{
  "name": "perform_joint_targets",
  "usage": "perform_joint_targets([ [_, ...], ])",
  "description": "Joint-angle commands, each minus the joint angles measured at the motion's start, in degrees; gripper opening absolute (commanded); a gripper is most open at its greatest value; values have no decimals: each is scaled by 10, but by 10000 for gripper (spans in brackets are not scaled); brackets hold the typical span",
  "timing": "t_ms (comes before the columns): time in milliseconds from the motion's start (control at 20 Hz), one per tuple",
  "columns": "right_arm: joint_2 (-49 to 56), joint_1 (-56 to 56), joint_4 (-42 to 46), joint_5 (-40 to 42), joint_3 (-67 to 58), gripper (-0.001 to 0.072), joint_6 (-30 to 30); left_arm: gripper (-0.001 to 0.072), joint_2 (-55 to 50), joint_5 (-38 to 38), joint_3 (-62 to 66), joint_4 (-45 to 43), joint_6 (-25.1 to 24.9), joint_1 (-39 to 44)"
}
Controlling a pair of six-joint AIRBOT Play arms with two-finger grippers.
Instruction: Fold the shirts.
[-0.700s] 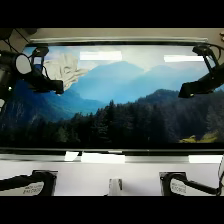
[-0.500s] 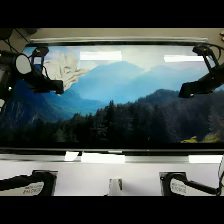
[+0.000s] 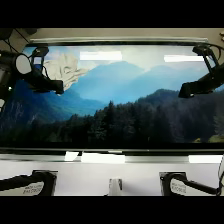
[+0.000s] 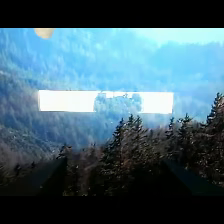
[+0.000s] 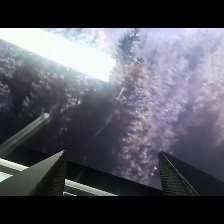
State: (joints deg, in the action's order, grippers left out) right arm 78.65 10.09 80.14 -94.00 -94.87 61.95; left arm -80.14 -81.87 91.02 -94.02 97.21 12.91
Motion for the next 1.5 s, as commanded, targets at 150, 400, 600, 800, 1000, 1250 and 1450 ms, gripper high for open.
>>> perform_joint_targets([
  [150,0,0,1,42,0,594,0,709,-5,111,0,16,6,1],
  [400,0,0,-17,168,0,595,13,710,-50,313,9,38,17,-16],
  [600,1,-1,-78,153,0,595,6,711,-194,177,147,61,102,-158],
  [800,4,-1,-127,117,0,595,-27,709,-282,153,165,244,134,-300],
  [1000,5,-1,-132,99,0,596,-33,708,-334,174,165,313,73,-323],
  [1250,5,-1,-141,97,0,597,-25,708,-385,229,165,348,51,-296],
  [1450,5,-1,-208,21,0,597,-13,182,-391,325,165,379,23,-271],
])
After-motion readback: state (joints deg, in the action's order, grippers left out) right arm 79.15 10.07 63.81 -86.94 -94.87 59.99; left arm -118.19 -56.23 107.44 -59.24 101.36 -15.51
